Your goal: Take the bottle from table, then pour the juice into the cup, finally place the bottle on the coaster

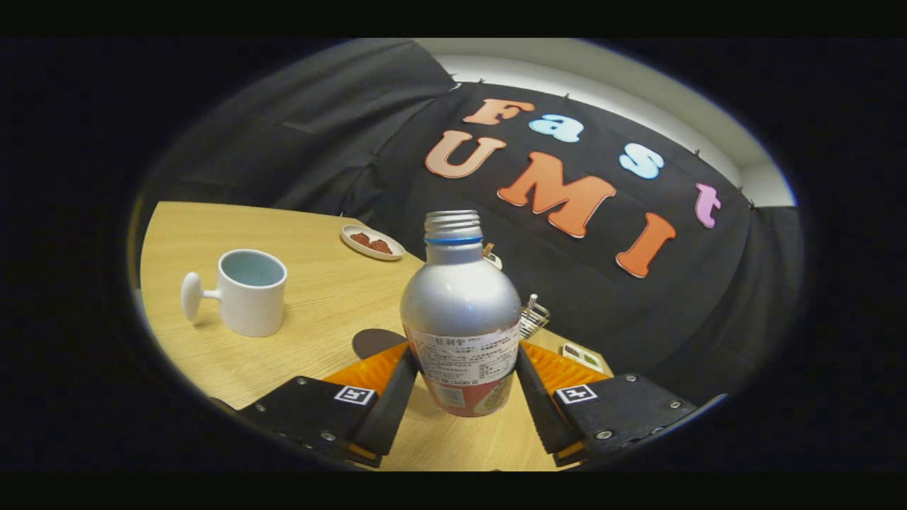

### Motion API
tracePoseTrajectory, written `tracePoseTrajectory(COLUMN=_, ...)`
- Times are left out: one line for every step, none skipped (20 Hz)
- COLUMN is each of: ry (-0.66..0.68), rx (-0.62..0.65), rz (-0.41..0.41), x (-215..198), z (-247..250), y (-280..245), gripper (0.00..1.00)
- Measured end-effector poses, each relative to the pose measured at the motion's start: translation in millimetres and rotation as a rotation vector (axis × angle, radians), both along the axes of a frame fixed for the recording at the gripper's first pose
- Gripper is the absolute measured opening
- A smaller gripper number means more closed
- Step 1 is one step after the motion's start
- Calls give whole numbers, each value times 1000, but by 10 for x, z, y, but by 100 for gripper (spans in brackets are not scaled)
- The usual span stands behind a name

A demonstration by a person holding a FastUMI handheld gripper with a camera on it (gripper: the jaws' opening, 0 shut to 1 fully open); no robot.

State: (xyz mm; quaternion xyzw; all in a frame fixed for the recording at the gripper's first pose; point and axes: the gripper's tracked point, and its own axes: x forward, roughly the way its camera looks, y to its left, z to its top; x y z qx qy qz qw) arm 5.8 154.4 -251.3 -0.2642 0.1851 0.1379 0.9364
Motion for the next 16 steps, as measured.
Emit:
tracePoseTrajectory(ry=-1, rx=-19, rz=20, x=3, z=-24, y=56, gripper=78)
tracePoseTrajectory(ry=-1, rx=-37, rz=31, x=12, z=-46, y=93, gripper=78)
tracePoseTrajectory(ry=-7, rx=-59, rz=41, x=27, z=-44, y=112, gripper=78)
tracePoseTrajectory(ry=-19, rx=-86, rz=50, x=39, z=-40, y=126, gripper=78)
tracePoseTrajectory(ry=-34, rx=-118, rz=59, x=46, z=-24, y=136, gripper=78)
tracePoseTrajectory(ry=-50, rx=-153, rz=69, x=60, z=-12, y=154, gripper=78)
tracePoseTrajectory(ry=-68, rx=-190, rz=78, x=82, z=-15, y=185, gripper=78)
tracePoseTrajectory(ry=-79, rx=-228, rz=86, x=95, z=-11, y=184, gripper=78)
tracePoseTrajectory(ry=-89, rx=-265, rz=91, x=114, z=-26, y=182, gripper=77)
tracePoseTrajectory(ry=-100, rx=-305, rz=97, x=123, z=-19, y=181, gripper=78)
tracePoseTrajectory(ry=-115, rx=-342, rz=105, x=134, z=-6, y=186, gripper=78)
tracePoseTrajectory(ry=-128, rx=-374, rz=115, x=141, z=0, y=198, gripper=78)
tracePoseTrajectory(ry=-139, rx=-403, rz=130, x=143, z=-13, y=232, gripper=78)
tracePoseTrajectory(ry=-151, rx=-430, rz=147, x=143, z=-2, y=268, gripper=77)
tracePoseTrajectory(ry=-166, rx=-463, rz=164, x=153, z=17, y=296, gripper=77)
tracePoseTrajectory(ry=-181, rx=-499, rz=181, x=159, z=31, y=315, gripper=78)
